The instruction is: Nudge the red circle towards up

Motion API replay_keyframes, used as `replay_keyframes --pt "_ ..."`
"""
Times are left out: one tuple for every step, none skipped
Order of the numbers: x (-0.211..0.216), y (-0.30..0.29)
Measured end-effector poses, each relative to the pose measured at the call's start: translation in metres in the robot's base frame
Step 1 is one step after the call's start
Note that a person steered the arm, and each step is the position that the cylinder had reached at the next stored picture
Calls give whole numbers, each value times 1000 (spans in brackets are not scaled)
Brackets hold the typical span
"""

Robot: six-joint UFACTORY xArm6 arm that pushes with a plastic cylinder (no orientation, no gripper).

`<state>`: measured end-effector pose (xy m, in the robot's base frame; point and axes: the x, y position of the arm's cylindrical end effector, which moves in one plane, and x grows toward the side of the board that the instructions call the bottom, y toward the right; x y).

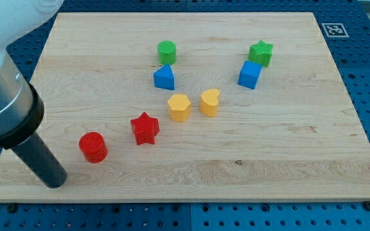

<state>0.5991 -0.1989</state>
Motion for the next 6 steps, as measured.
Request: replay_keyframes --pt "-12 5" --pt "-17 24" --pt "-17 52" --pt "-18 54" --pt "-18 34" --pt "-24 0"
